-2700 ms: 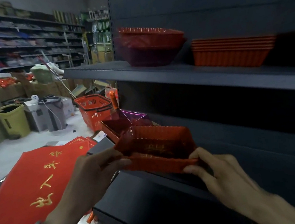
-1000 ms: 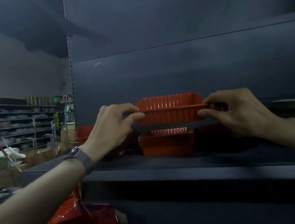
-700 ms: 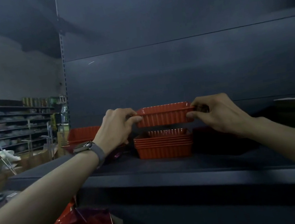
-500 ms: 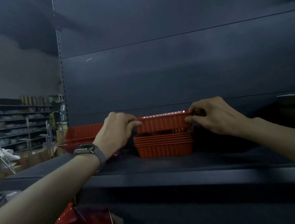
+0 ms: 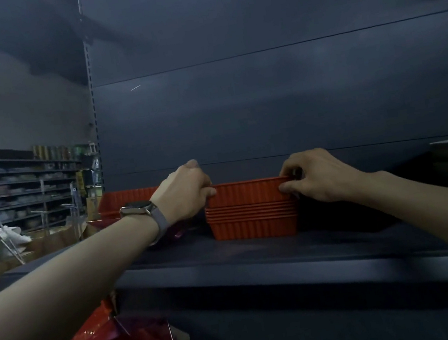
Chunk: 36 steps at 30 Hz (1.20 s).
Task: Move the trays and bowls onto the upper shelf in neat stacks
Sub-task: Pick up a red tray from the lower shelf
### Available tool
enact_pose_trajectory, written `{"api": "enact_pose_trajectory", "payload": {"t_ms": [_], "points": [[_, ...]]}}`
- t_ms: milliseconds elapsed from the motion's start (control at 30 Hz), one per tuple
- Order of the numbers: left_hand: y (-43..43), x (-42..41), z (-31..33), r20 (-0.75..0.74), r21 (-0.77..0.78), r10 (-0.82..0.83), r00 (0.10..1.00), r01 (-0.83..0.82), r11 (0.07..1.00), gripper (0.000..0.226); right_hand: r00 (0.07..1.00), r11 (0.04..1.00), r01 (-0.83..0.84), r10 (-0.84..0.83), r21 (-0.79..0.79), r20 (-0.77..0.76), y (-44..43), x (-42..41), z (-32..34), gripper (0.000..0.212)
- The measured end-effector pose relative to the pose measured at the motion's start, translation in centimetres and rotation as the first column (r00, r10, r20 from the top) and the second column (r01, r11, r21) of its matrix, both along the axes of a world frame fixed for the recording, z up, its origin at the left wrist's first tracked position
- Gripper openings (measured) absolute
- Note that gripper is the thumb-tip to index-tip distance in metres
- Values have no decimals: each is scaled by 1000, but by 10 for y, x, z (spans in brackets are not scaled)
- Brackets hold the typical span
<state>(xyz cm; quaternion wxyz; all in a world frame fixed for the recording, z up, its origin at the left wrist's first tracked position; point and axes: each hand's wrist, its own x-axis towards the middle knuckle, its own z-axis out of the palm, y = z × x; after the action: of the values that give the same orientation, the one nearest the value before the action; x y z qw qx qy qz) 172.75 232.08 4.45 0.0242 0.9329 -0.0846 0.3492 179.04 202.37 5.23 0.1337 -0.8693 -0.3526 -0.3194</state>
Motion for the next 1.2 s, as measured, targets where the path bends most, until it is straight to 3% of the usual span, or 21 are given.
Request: {"api": "enact_pose_trajectory", "payload": {"t_ms": [133, 233, 367, 533, 733, 1200], "points": [[-9, 0, -3, 9, 29, -70, 998, 70, 997, 17, 998, 999, 18, -17, 29, -57, 3, -3, -2, 7], [-13, 2, -14, -49, 69, -54, 997, 57, 996, 14, 997, 998, 59, -60, -32, -49, 6, -6, -16, 12], [-8, 2, -19, -99, 1, -83, 992, 84, 996, 16, 994, 997, 82, -82, -5, -78, 3, -9, -24, 17], [-10, 5, -23, -159, 7, -72, 985, 74, 997, 15, 982, 974, 180, -186, -140, -33, 10, -17, -23, 26], [-19, 8, -28, -262, 14, -51, 964, 57, 998, 12, 963, 950, 235, -257, -207, -85, 16, -19, -24, 24], [-24, 3, -39, -207, -107, -122, 971, 102, 989, 9, 942, 942, 295, -314, -159, -116, 23, -25, -25, 26]]}}
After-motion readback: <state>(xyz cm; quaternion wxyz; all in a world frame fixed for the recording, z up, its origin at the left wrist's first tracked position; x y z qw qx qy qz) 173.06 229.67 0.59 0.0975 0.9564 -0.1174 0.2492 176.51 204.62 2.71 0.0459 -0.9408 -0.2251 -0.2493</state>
